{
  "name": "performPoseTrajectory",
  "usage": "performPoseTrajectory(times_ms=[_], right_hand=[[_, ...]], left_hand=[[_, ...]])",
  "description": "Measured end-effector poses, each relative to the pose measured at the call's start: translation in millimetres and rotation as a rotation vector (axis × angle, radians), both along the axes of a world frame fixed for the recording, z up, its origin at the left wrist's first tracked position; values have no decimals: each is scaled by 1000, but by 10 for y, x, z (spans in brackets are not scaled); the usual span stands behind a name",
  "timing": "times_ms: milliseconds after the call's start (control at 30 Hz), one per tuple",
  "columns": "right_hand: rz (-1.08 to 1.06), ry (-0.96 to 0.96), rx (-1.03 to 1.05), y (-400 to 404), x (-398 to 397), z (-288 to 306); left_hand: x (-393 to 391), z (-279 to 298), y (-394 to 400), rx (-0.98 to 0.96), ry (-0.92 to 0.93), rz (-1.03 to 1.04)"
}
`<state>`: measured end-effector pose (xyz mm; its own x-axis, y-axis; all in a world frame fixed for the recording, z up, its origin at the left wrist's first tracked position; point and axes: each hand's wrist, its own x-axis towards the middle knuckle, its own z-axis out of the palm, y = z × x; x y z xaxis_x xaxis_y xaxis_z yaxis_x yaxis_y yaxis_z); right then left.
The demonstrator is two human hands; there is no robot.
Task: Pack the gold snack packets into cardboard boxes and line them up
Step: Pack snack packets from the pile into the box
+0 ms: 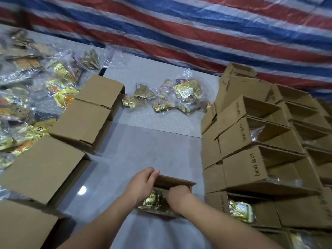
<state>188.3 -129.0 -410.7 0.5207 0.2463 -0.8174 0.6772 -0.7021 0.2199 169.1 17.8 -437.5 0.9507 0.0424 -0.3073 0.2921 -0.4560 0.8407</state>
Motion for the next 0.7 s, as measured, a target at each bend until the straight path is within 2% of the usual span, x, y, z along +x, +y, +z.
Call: performPoseTrajectory(times_ms=[133, 233, 300, 367, 467, 533, 600, 700], right_hand=[[-94, 13, 88, -203, 4, 123], [-123, 159, 78, -120, -19, 56], [-224, 221, 39, -36, -48, -112], [-345, 200, 45, -10, -41, -251], [-346, 209, 329, -164, -36, -226], [-483, 162, 511, -167, -17, 27], [-655, 142, 600, -129, 39, 341], [-702, 76, 730, -222, 233, 729]], left_hand=[[-26, 0, 12, 9, 11, -22], [-44, 10, -24, 17, 6, -4], [-48, 3, -20, 21, 21, 4], [-56, -7, -10, 36, 38, -13], [-77, 5, 18, 33, 24, -13], [-79, 21, 55, 29, 17, 14], [-64, 40, 100, 28, 21, 38], [-8, 68, 149, 32, 37, 88]])
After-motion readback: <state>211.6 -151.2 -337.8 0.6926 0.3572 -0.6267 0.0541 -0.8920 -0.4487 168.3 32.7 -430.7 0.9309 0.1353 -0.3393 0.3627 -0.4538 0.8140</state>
